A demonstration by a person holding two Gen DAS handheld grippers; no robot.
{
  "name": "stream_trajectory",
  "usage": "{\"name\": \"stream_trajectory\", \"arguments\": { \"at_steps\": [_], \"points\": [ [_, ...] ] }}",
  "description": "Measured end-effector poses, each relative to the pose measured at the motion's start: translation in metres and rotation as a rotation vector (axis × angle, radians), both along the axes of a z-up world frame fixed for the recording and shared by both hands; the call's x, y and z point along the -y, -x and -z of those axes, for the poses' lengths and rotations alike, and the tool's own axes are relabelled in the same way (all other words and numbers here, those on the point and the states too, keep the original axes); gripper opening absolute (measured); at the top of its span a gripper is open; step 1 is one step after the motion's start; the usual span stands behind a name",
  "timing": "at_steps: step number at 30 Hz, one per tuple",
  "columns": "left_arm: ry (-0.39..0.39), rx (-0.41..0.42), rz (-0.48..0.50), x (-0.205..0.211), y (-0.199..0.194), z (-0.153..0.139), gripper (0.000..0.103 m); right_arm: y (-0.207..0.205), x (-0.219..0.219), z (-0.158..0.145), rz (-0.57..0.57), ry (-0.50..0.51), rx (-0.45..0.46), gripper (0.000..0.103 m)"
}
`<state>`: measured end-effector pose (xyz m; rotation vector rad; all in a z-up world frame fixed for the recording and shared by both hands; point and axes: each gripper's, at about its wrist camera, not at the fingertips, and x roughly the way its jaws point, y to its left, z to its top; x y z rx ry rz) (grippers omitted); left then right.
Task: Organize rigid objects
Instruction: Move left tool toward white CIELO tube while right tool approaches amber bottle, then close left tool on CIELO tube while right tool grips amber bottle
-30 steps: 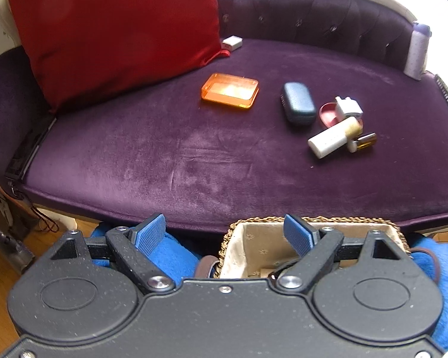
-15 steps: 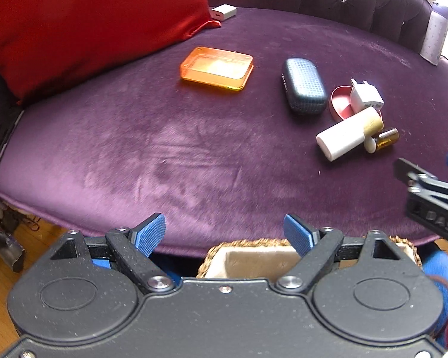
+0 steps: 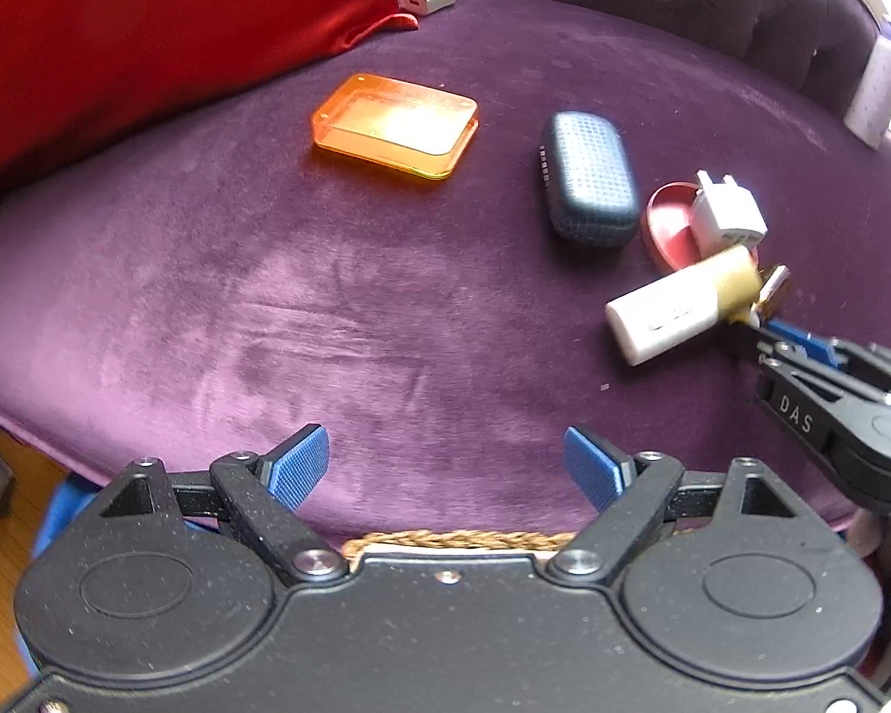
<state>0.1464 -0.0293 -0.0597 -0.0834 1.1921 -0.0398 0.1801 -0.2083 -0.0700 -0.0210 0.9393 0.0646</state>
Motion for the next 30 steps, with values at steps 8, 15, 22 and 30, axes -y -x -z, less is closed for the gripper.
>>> {"name": "stream_trajectory", "arguments": {
  "at_steps": [8,15,22,30],
  "points": [
    [0.093,-0.001,0.011,0.042,-0.023,-0.009,0.084,0.002,0.034,0.002,0.160,-0.059,-0.013,0.020],
    [0.055,0.028,0.008,0.076,-0.033,-0.005,0.086,0.017,0.073,-0.003,0.335,-0.152,0.027,0.043],
    [-0.001,0.007,0.010,0.098,-0.041,0.010,0.087,0.029,0.100,-0.005,0.439,-0.163,0.056,0.044],
    [0.017,-0.013,-0.047,0.100,-0.049,0.018,0.093,0.024,0.100,-0.002,0.434,-0.159,0.046,0.045]
  ]
}}
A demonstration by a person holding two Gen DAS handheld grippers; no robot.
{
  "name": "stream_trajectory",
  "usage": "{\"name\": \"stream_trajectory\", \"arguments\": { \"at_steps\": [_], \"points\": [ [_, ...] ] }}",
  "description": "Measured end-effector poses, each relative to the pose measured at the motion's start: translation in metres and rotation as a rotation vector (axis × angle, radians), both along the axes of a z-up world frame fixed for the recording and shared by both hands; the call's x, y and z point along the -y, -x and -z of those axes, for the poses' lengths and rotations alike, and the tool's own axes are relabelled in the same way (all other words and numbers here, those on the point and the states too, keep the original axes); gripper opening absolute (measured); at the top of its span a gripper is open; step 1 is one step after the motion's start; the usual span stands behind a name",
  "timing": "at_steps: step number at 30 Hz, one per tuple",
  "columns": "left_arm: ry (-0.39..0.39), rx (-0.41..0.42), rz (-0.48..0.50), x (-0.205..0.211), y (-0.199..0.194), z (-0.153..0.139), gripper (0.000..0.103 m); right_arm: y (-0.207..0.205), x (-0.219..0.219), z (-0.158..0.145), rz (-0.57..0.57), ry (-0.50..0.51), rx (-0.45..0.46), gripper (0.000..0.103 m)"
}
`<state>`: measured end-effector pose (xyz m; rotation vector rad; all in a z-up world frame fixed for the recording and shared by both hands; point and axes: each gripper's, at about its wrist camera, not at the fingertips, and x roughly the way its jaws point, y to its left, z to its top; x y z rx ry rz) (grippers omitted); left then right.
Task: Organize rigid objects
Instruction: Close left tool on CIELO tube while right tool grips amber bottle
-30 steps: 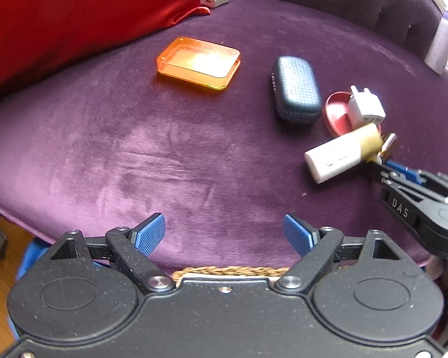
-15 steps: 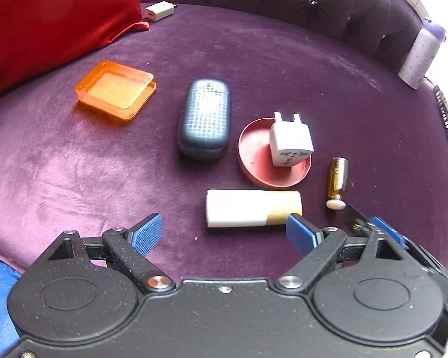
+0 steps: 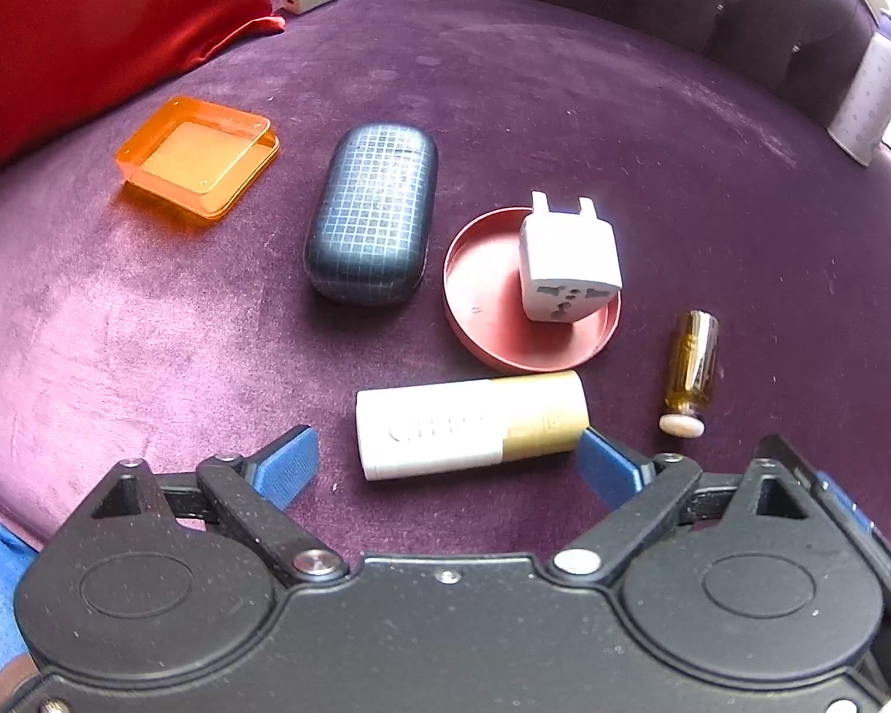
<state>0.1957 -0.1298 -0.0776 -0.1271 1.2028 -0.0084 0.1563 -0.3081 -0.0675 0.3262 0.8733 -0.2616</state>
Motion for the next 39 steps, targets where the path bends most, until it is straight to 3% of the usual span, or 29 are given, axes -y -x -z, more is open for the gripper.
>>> {"name": "stream_trajectory", "arguments": {
  "at_steps": [5,11,13,15,22,27,30,35,39],
  "points": [
    [0.009,0.015,-0.047,-0.004,-0.001,-0.006,0.093,0.000,-0.002,0.002,-0.010,0.010,-0.008,0.048],
    [0.057,-0.054,-0.102,-0.005,-0.011,0.006,0.095,0.000,-0.002,0.002,-0.013,0.009,-0.009,0.048],
    [0.048,-0.071,-0.098,-0.003,-0.013,0.009,0.090,-0.001,-0.004,0.002,-0.030,0.011,-0.012,0.049],
    [0.015,-0.054,-0.075,-0.001,-0.012,0.008,0.080,-0.002,-0.007,0.002,-0.061,0.018,-0.018,0.049],
    [-0.043,-0.048,0.005,-0.026,-0.007,0.009,0.080,-0.017,-0.028,0.004,-0.161,0.126,-0.063,0.051],
    [-0.052,-0.057,-0.017,-0.060,-0.012,0.011,0.080,-0.026,-0.055,0.002,-0.352,0.172,-0.049,0.051],
    [-0.053,-0.057,-0.018,-0.072,-0.015,0.012,0.080,-0.023,-0.061,-0.005,-0.408,0.204,-0.002,0.061],
    [-0.070,-0.042,0.017,-0.072,-0.014,0.015,0.080,-0.029,-0.063,-0.009,-0.466,0.245,0.066,0.091],
    [-0.076,-0.035,0.024,-0.070,-0.014,0.016,0.080,-0.050,-0.071,0.003,-0.566,0.303,0.039,0.090]
  ]
}}
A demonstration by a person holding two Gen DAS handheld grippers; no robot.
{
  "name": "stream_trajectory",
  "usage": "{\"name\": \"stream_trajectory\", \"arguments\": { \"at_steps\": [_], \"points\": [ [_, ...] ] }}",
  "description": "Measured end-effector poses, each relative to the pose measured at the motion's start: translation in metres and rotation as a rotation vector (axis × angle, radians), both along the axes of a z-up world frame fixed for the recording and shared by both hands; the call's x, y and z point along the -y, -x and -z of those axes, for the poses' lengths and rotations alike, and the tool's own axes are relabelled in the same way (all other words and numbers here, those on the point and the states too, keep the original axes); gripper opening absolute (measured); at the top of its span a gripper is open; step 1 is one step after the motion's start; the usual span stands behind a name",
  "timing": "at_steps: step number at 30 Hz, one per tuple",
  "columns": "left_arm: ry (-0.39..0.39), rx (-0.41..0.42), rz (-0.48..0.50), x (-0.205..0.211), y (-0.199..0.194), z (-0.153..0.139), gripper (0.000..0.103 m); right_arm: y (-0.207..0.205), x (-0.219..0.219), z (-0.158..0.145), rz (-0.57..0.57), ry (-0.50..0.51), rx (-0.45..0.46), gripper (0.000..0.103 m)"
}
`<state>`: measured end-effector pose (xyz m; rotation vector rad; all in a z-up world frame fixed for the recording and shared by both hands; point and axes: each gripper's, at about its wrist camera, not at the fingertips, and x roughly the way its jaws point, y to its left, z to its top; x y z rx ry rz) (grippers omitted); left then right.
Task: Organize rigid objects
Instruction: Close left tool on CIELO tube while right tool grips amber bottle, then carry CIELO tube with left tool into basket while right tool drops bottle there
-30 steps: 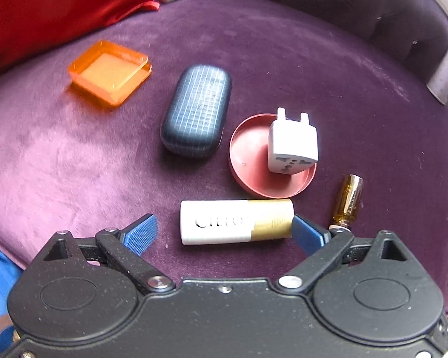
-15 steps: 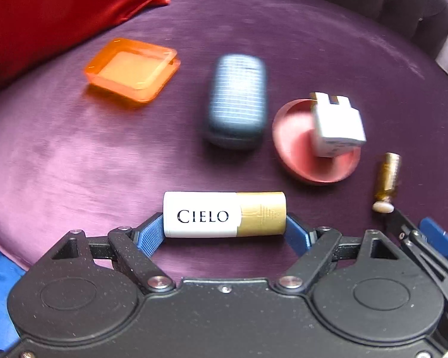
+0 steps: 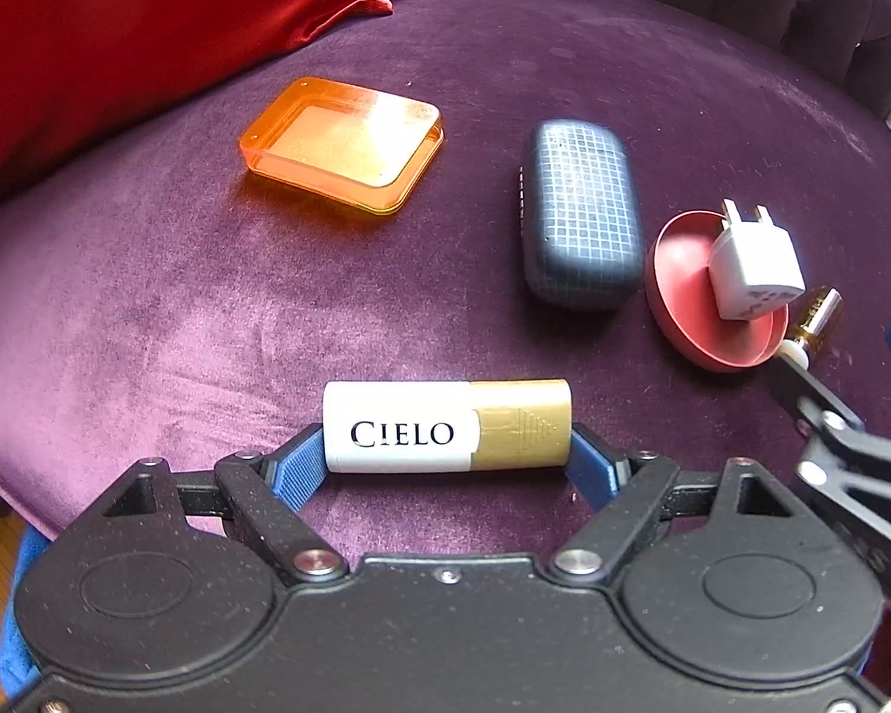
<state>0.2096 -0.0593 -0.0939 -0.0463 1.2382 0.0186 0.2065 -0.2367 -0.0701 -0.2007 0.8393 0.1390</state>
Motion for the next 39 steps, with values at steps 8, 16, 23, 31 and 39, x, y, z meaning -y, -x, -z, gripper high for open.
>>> {"name": "stream_trajectory", "arguments": {
  "at_steps": [8,16,23,31,39],
  "points": [
    [0.003,0.009,0.021,-0.002,0.007,-0.005,0.080,-0.017,0.013,0.010,-0.097,-0.067,-0.026,0.087],
    [0.006,0.012,0.034,-0.003,0.012,-0.005,0.080,-0.018,0.020,0.015,-0.113,-0.111,-0.032,0.075],
    [0.007,0.019,0.039,-0.003,0.012,-0.005,0.080,-0.011,0.021,0.009,-0.107,-0.139,-0.039,0.054],
    [0.023,0.059,0.071,-0.007,0.026,-0.018,0.079,0.014,0.037,-0.014,0.105,-0.282,-0.077,0.054],
    [0.025,0.130,0.118,-0.018,0.072,-0.053,0.079,0.091,0.037,-0.073,0.189,-0.431,-0.025,0.054]
  ]
}}
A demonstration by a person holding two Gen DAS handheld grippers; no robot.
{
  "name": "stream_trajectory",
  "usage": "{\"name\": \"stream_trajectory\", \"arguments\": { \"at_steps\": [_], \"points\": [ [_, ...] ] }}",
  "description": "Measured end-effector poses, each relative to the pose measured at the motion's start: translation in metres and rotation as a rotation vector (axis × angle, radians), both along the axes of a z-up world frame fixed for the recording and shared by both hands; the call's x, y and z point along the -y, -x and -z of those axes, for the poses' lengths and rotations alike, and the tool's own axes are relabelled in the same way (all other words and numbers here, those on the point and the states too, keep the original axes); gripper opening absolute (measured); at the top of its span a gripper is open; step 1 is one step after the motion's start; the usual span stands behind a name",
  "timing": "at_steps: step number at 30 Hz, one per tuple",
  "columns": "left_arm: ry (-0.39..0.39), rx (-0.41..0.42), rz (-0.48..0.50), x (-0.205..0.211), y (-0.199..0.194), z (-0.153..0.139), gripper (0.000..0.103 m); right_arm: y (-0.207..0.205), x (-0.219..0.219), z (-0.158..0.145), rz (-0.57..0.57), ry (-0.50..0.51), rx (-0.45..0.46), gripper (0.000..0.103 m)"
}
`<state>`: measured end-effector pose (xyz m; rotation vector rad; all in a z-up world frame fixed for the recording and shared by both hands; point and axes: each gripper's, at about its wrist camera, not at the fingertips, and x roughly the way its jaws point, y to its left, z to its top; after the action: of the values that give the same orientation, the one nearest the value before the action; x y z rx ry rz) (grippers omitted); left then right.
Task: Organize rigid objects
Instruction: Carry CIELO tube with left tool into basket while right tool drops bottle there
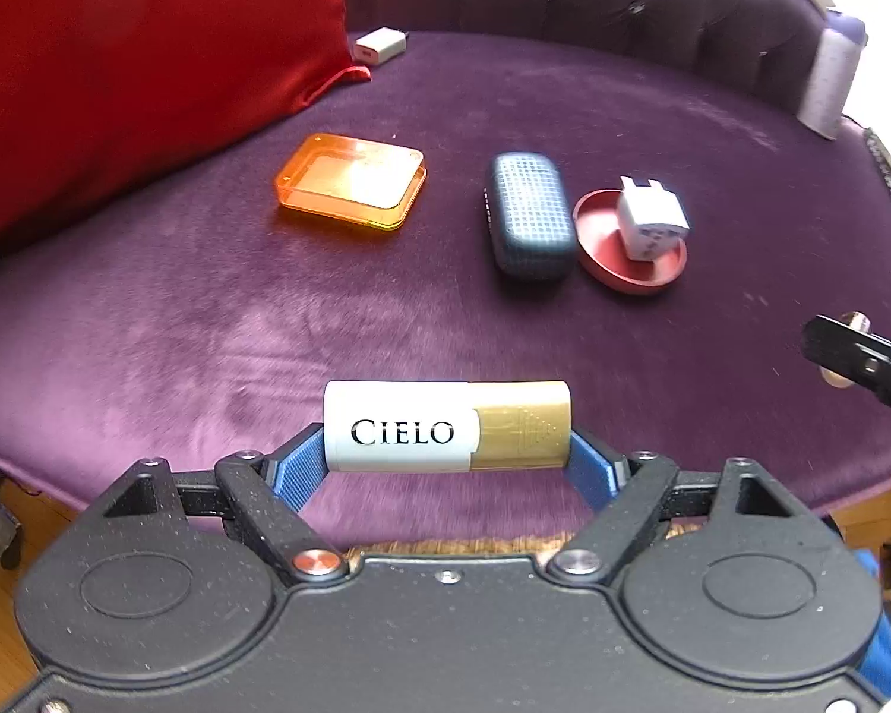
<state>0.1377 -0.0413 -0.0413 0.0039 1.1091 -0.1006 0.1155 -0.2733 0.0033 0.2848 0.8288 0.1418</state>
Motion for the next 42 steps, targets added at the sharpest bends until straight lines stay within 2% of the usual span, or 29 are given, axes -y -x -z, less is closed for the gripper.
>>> {"name": "stream_trajectory", "arguments": {
  "at_steps": [5,10,17,23,25,28,32,42],
  "points": [
    [0.006,0.027,0.020,-0.010,0.043,-0.014,0.079,0.061,-0.017,-0.029,0.004,-0.044,0.031,0.054],
    [0.010,0.043,0.030,-0.021,0.088,-0.019,0.079,0.110,-0.041,-0.038,0.017,-0.057,0.012,0.054],
    [0.018,0.065,0.046,-0.026,0.136,-0.020,0.079,0.171,-0.074,-0.047,0.047,-0.020,0.003,0.054],
    [0.029,0.131,0.034,-0.029,0.161,-0.028,0.079,0.216,-0.091,-0.051,0.107,0.052,0.031,0.054],
    [0.031,0.141,0.024,-0.030,0.164,-0.028,0.079,0.223,-0.093,-0.050,0.111,0.082,0.042,0.054],
    [0.036,0.119,0.015,-0.030,0.160,-0.023,0.079,0.218,-0.085,-0.045,0.123,0.055,0.045,0.054],
    [0.037,0.104,0.006,-0.032,0.161,-0.019,0.079,0.207,-0.075,-0.035,0.153,0.030,-0.024,0.054],
    [0.001,0.107,0.034,-0.023,0.163,-0.018,0.079,0.207,-0.080,-0.037,0.136,0.054,0.005,0.055]
  ]
}}
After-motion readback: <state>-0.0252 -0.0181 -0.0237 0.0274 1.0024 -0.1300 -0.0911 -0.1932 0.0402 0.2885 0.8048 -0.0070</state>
